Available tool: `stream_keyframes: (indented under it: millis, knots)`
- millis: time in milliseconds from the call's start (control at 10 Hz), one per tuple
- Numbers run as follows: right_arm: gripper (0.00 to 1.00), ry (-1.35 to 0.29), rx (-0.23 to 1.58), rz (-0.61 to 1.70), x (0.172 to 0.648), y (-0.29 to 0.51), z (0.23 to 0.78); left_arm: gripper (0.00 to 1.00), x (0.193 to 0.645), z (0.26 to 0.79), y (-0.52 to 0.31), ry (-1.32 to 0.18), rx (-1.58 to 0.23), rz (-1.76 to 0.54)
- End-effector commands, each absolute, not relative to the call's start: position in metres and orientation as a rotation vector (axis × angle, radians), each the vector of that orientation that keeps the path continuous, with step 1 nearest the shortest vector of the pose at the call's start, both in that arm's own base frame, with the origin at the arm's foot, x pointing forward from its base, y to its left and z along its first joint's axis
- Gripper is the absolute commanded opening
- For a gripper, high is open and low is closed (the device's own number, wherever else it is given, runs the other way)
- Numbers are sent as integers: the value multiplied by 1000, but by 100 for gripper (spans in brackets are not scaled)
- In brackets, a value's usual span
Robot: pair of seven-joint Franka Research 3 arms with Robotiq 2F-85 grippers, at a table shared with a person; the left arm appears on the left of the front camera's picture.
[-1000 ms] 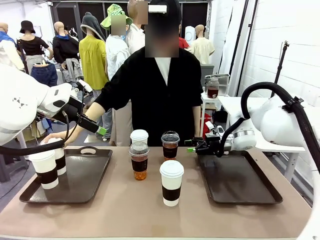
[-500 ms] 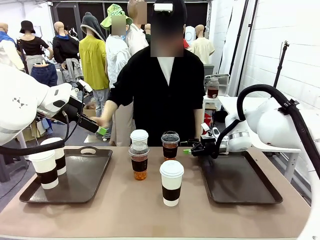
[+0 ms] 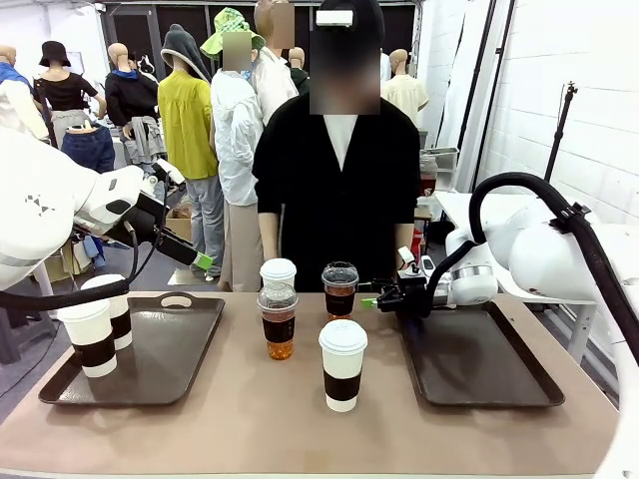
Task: Distribute the coffee onto the tray.
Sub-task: Pick up one iced Americano and place it on the right Handle tray.
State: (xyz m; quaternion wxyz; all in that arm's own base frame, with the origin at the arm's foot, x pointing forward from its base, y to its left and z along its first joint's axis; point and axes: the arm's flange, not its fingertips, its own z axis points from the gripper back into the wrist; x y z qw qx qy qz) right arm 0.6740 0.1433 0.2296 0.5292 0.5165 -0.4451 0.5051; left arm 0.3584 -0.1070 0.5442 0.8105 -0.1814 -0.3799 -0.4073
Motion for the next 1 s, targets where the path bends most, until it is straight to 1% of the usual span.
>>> stream_keyframes:
  millis: [0, 900]
  knots:
    - [100, -1088, 1233, 1204, 684, 158, 229, 100, 358, 544, -105, -807, -394, -870]
    - [100, -1009, 1294, 1248, 691, 191, 231, 100, 358, 544, -105, -807, -394, -870]
